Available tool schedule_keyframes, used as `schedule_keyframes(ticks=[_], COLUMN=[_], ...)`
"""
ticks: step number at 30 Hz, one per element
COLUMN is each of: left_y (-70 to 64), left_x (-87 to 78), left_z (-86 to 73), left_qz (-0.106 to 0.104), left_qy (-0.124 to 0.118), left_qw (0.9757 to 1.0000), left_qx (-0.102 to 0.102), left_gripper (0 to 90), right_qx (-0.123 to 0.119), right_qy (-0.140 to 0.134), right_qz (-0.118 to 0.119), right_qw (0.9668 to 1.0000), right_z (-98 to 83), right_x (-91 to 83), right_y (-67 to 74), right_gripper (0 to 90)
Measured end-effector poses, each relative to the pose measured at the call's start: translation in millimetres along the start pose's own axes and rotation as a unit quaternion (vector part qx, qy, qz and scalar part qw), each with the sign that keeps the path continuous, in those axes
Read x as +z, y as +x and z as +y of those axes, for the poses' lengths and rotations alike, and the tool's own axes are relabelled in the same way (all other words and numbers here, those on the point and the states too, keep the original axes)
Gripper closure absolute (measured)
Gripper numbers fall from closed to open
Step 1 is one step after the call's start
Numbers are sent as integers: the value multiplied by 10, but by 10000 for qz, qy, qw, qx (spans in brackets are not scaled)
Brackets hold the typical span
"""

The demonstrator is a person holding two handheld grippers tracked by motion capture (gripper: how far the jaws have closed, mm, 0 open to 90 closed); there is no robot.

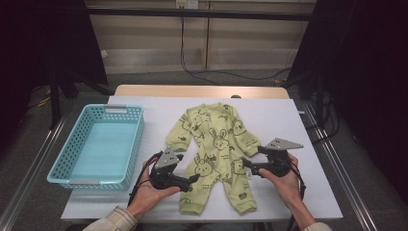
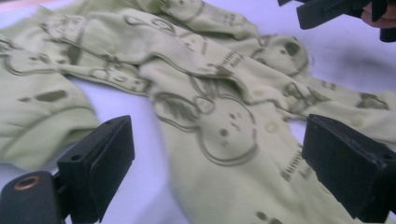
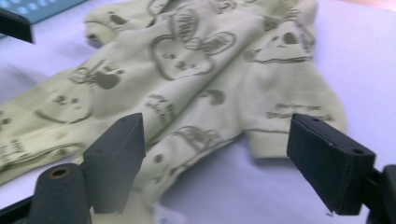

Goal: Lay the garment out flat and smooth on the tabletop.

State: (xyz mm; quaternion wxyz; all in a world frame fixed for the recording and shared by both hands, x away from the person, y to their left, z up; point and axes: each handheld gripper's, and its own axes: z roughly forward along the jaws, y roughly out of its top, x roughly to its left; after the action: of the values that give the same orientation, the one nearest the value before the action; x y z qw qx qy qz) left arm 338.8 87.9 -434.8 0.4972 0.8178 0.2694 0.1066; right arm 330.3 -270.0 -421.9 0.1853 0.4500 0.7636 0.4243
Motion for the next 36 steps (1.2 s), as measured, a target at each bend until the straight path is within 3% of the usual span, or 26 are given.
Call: schedule_keyframes(ticks=[4, 9, 15, 20, 22, 25, 29, 32, 36], left_y=[61, 118, 165, 182, 196, 197, 195, 195, 217], left_x=[-12, 3, 3, 38, 33, 27, 19, 3, -15], left_z=[17, 43, 32, 23, 22, 20, 11, 7, 2], left_qz=[230, 430, 328, 378, 402, 433, 462, 473, 546], left_qy=[-159, -323, -261, -270, -194, -196, -152, -181, -143], left_qw=[9996, 9985, 9990, 9987, 9989, 9987, 9987, 9986, 9983], left_qx=[27, -99, -122, -208, -139, -161, -141, -140, -110], left_gripper=[68, 69, 56, 56, 56, 56, 57, 56, 57], right_qx=[71, 240, 346, 371, 403, 409, 365, 469, 541], right_qy=[-25, -51, 74, 281, 273, 475, 652, 690, 667], right_qz=[-223, -310, -456, -641, -714, -725, -933, -896, -625], right_qw=[9997, 9992, 9983, 9969, 9963, 9954, 9928, 9925, 9943], right_z=[45, 94, 176, 172, 143, 99, 69, 35, 32], right_x=[48, 114, 202, 309, 369, 456, 494, 514, 527], right_y=[-114, -249, -454, -588, -640, -664, -665, -726, -737], right_gripper=[243, 301, 407, 475, 505, 528, 572, 614, 777])
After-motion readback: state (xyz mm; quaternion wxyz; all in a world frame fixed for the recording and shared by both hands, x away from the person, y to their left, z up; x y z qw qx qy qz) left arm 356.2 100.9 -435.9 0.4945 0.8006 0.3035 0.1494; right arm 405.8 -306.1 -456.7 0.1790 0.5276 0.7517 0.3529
